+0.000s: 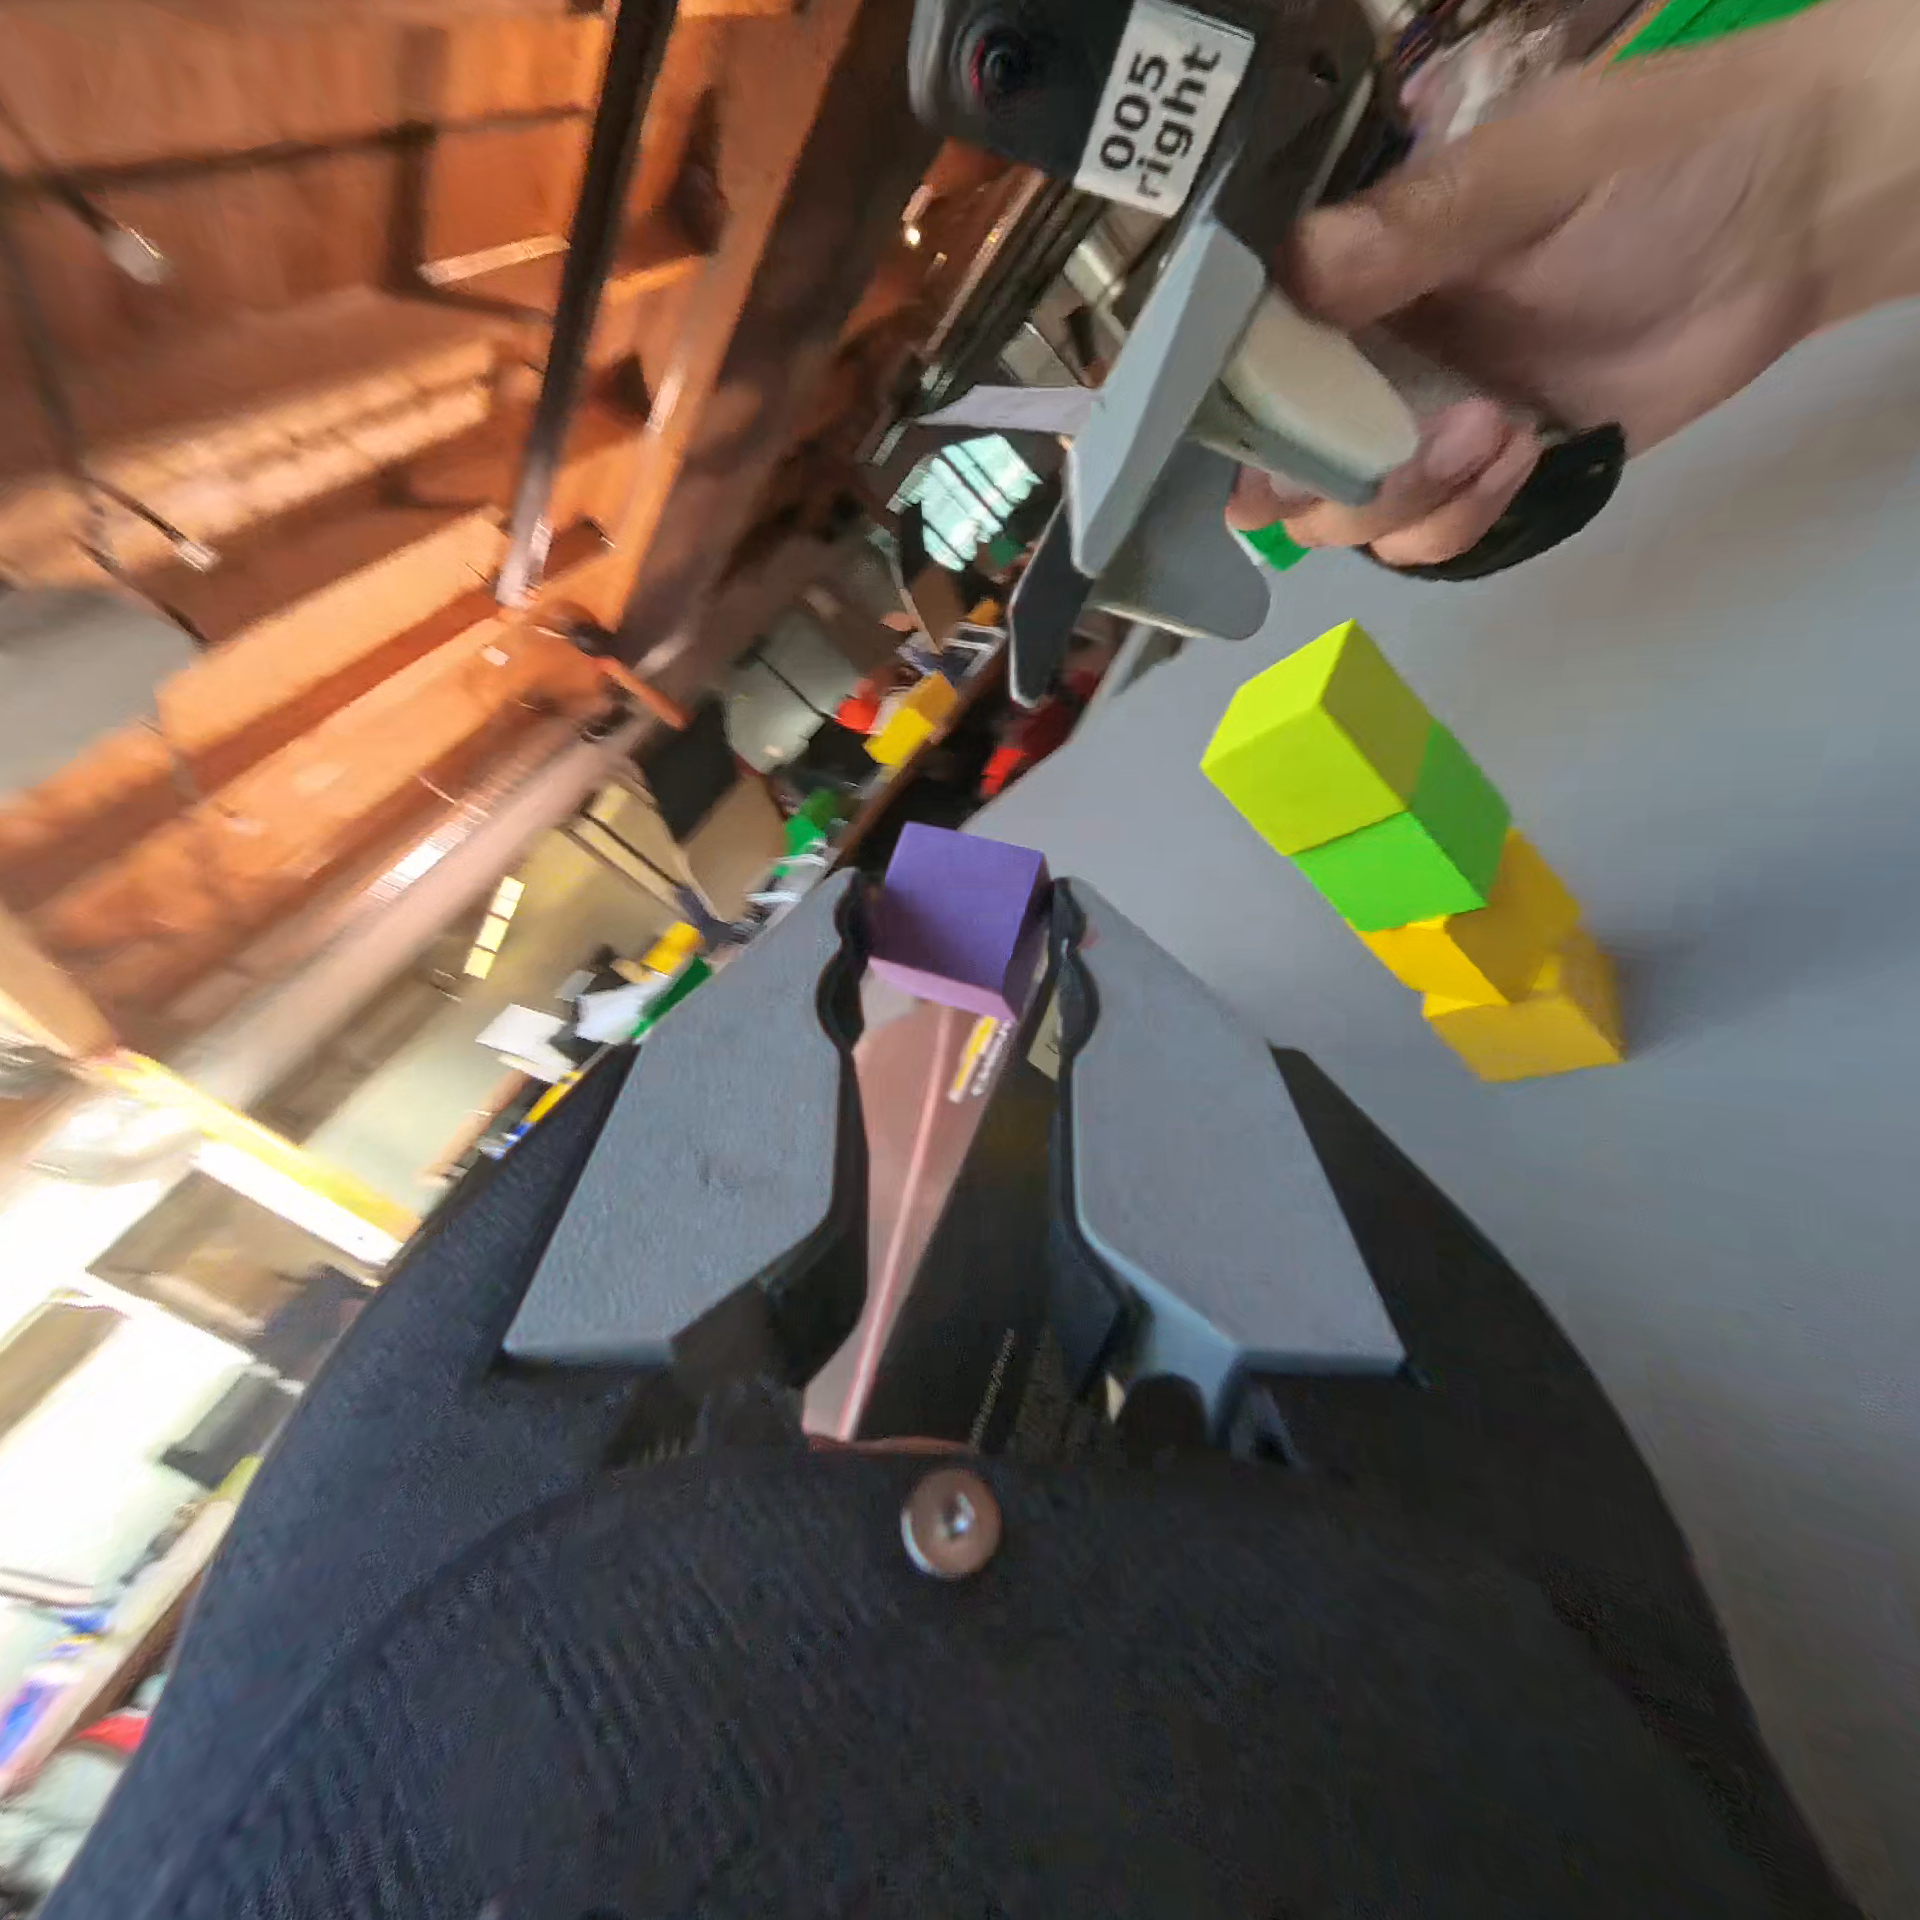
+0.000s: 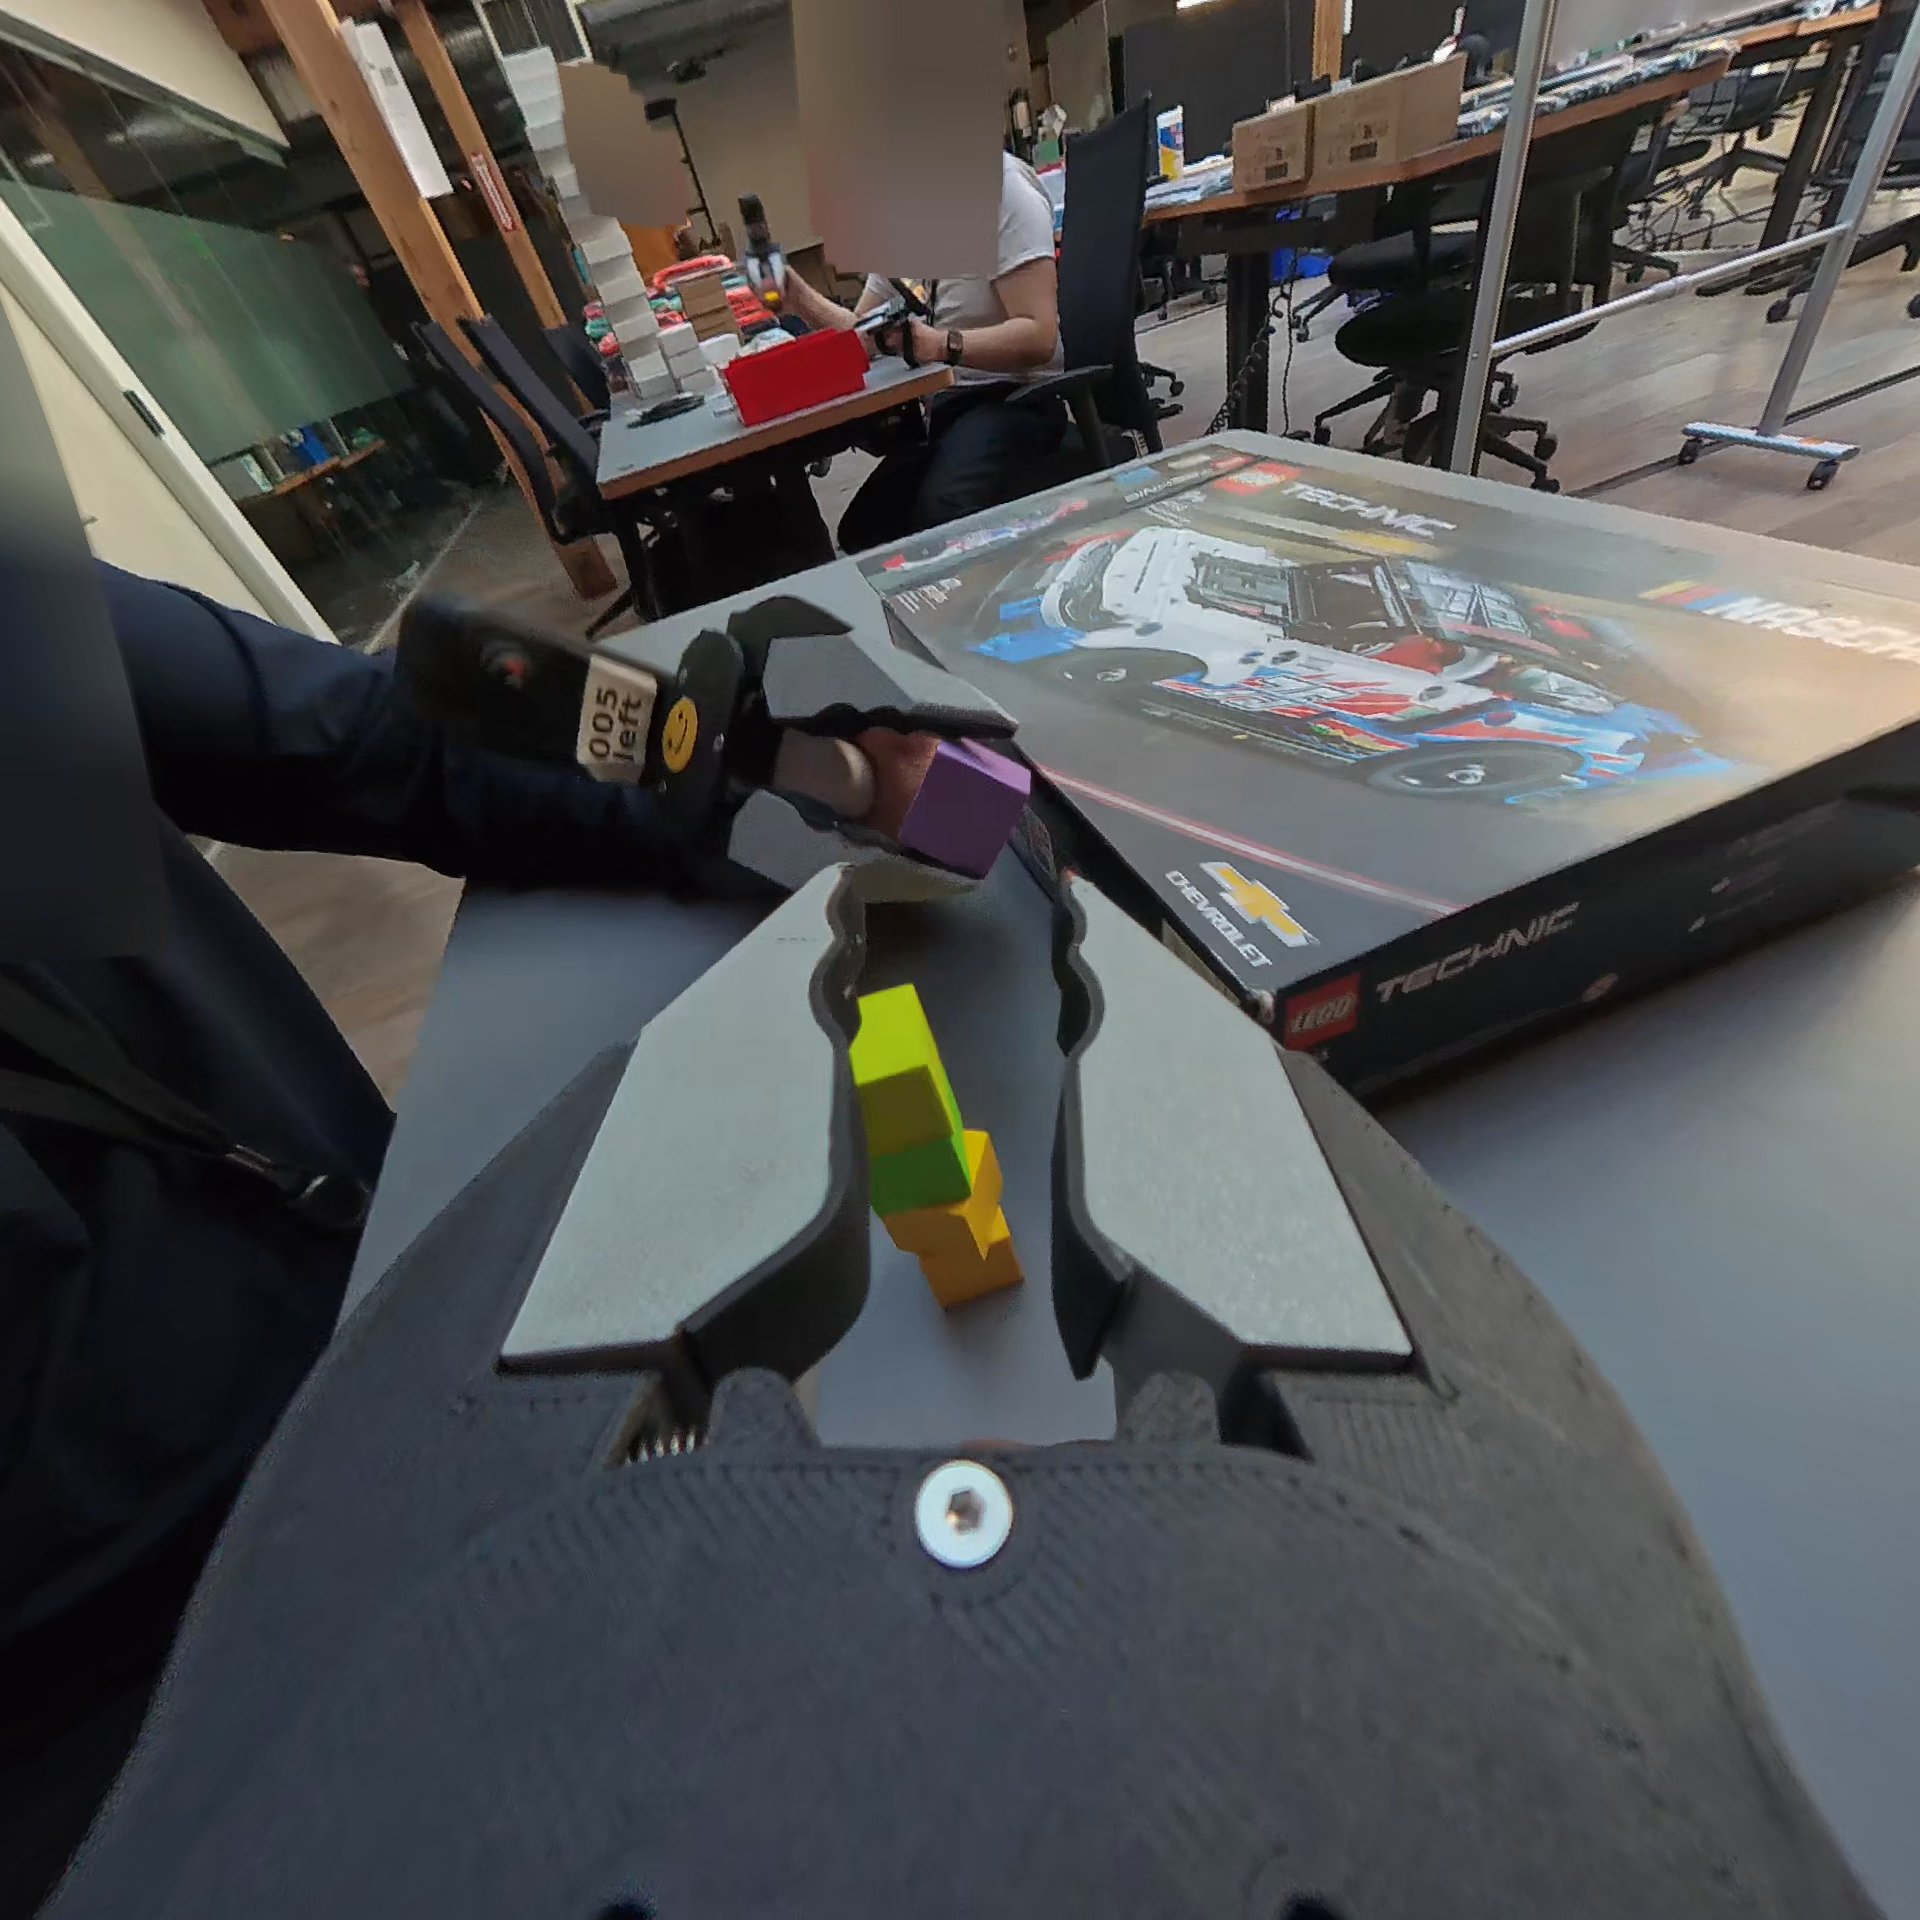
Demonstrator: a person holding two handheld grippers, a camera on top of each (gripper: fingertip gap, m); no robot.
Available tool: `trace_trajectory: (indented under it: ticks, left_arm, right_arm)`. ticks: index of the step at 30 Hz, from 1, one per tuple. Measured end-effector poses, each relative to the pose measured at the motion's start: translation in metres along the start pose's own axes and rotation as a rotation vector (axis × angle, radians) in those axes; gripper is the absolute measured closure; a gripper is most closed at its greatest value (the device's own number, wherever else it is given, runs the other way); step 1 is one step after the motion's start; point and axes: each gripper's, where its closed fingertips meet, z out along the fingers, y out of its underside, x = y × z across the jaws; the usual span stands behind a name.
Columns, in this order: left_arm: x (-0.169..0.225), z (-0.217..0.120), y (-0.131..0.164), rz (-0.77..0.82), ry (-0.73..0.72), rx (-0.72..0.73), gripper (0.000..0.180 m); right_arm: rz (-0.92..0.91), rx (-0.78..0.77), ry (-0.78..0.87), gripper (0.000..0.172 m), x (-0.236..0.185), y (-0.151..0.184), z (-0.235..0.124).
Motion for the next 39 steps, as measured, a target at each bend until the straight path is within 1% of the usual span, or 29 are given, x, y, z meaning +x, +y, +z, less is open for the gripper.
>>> trace_trajectory:
  ticks: [1,3,8,14,17,19,22,26,28,30,34,39]
  left_arm:
    - [0.001,0.000,-0.005,0.069,-0.030,0.014,0.149]
    - [0.006,0.001,-0.013,0.153,-0.058,0.017,0.148]
    - [0.008,0.001,-0.029,0.206,-0.108,0.057,0.148]
    - [0.020,0.004,-0.038,0.302,-0.108,0.075,0.148]
    - [0.025,0.006,-0.038,0.366,-0.119,0.063,0.149]
    - [0.026,0.006,-0.036,0.376,-0.112,0.060,0.148]
    - [0.027,0.005,-0.035,0.337,-0.104,0.068,0.149]
    - [0.013,-0.006,-0.043,0.212,-0.154,0.155,0.145]
    - [0.009,-0.005,-0.037,0.135,-0.130,0.136,0.146]
    - [0.007,-0.003,-0.030,0.071,-0.106,0.114,0.147]
    - [0.007,0.002,-0.017,0.026,-0.080,0.058,0.153]
    - [0.009,0.006,-0.005,-0.008,-0.050,0.004,0.157]
  right_arm:
    - [-0.001,0.015,-0.008,0.137,-0.004,-0.005,0.001]
    - [-0.019,0.034,-0.010,0.136,-0.010,-0.011,0.004]
    - [-0.048,-0.037,0.002,0.135,-0.016,-0.003,0.017]
    - [-0.011,-0.075,-0.049,0.134,-0.024,0.003,0.027]
    - [-0.013,-0.115,-0.067,0.146,-0.027,0.011,0.032]
    - [-0.027,-0.131,-0.057,0.146,-0.026,0.014,0.032]
    - [-0.058,-0.149,-0.030,0.147,-0.023,0.016,0.031]
    - [-0.075,-0.057,-0.009,0.147,-0.018,0.000,0.013]
    - [-0.073,0.000,-0.026,0.147,-0.019,-0.008,0.003]
    - [-0.086,0.013,-0.036,0.147,-0.019,-0.010,-0.005]
    - [-0.136,0.000,-0.045,0.147,-0.022,-0.005,-0.006]
    - [-0.165,-0.100,-0.051,0.147,-0.024,0.014,0.007]
